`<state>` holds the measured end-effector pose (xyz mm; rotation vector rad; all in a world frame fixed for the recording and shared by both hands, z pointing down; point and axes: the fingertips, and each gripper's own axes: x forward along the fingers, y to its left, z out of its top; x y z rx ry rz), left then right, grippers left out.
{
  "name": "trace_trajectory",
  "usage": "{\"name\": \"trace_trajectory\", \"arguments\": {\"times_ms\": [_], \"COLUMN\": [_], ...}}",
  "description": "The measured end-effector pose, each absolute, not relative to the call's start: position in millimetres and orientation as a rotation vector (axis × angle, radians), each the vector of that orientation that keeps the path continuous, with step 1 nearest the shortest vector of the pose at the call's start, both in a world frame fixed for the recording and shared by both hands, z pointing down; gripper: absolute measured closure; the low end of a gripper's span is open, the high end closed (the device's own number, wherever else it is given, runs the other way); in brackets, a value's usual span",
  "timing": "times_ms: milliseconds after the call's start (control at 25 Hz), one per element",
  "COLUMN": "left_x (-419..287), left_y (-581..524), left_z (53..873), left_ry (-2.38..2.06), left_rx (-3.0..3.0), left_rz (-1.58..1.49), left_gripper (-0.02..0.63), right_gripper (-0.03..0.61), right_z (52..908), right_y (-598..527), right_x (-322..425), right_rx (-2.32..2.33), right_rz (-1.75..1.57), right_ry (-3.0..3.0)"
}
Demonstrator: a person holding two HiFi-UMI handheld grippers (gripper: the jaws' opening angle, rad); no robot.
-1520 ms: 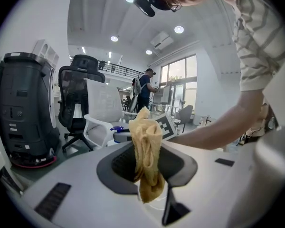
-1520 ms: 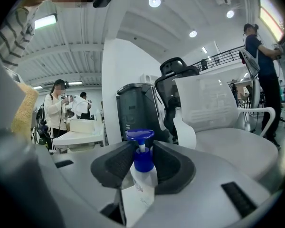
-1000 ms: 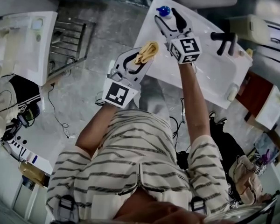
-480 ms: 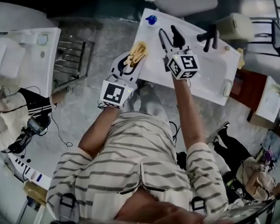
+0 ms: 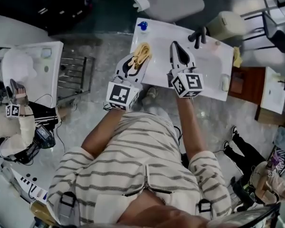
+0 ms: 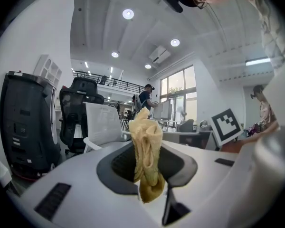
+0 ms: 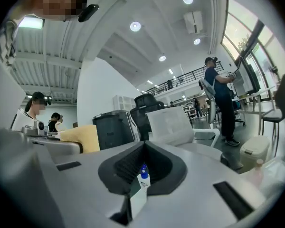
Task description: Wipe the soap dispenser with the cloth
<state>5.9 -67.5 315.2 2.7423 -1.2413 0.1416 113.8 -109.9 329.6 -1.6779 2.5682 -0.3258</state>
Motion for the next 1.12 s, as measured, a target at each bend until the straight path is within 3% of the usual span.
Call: {"name": "trace_trajectory", "arguments": {"times_ms": [520, 1120], "left_x": [37, 53], "left_y": [-36, -27], "left_z": [280, 263], "left_ry": [-1.238, -1.248], "left_rx": [2.823, 2.878], "left_rz": [0.115, 0.087], "left_gripper": [0.515, 0.515], "right_gripper": [0.594, 0.594], "right_z": [277, 274], "right_y": [-29, 7], "right_x": [150, 168], "right_rx": [-1.854, -1.943], "right_rz": [-0.199, -0.184], "right_ry": [2.468, 2.410]}}
